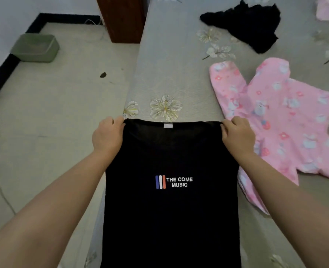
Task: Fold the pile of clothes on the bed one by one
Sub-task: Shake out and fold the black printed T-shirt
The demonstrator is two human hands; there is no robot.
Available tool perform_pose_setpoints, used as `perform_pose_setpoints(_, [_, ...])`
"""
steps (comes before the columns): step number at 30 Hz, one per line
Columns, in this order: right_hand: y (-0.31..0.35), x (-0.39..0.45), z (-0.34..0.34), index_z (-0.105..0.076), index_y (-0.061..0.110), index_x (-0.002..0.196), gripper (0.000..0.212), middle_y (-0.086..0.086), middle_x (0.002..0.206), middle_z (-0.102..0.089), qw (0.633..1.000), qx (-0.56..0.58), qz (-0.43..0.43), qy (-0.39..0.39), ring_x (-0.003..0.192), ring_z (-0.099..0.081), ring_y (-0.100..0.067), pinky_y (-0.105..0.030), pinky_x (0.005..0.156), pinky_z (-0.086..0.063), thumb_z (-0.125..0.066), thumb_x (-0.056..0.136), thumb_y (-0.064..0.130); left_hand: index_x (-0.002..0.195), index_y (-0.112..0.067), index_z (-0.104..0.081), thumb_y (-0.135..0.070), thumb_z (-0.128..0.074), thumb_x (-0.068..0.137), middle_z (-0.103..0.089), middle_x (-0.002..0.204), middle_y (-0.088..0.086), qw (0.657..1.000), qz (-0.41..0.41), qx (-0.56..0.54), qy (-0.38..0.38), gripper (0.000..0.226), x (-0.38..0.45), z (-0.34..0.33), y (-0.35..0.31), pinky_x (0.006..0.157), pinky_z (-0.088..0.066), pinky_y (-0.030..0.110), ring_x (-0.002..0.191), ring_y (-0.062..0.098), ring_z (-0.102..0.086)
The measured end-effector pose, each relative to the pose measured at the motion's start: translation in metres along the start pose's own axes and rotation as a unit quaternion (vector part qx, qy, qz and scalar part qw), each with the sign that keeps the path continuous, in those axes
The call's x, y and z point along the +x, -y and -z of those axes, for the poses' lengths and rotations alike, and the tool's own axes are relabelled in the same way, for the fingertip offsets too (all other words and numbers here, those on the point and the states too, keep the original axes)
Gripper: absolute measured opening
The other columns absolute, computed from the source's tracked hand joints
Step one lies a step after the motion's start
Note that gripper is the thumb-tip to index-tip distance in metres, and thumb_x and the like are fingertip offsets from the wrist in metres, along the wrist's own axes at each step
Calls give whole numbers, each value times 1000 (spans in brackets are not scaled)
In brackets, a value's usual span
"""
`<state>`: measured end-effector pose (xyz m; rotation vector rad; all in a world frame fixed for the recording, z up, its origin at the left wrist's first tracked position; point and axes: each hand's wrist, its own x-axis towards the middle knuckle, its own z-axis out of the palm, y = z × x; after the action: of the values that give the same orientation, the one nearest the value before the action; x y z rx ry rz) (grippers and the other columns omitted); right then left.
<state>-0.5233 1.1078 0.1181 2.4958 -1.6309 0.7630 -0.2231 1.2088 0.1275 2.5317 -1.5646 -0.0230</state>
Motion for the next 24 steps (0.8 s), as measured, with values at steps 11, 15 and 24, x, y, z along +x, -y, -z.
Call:
perform_pose_setpoints(11, [-30,39,-96,-70,-4,77,11,-22,63,-56,998,-24,-53,-9,59,-57,-37,-34,49,-44,-63,71,1,103,4,-61,-7,-54,87,-54,93,28,996,-21,-77,-33,20,92,-98,-5,66,-36,46,91,42,-51])
perform_pose_setpoints(15, [-26,25,-148,-48,5,130,43,-27,126,-46,967,-83,-151,187,119,-41,-39,-45,91,-32,-53,88,15,140,-5,-30,-11,-49,90,-31,141,22,994,33,-73,77,54,92,-155,1,104,-19,50,133,37,-22])
perform_pose_setpoints(24, [80,-68,-192,-62,4,116,44,-26,125,-55,974,36,4,223,118,-47,-47,-64,92,-32,-44,82,27,140,0,-28,-10,-36,97,-40,139,18,938,171,-288,84,45,18,-187,83,104,-25,27,129,30,-37])
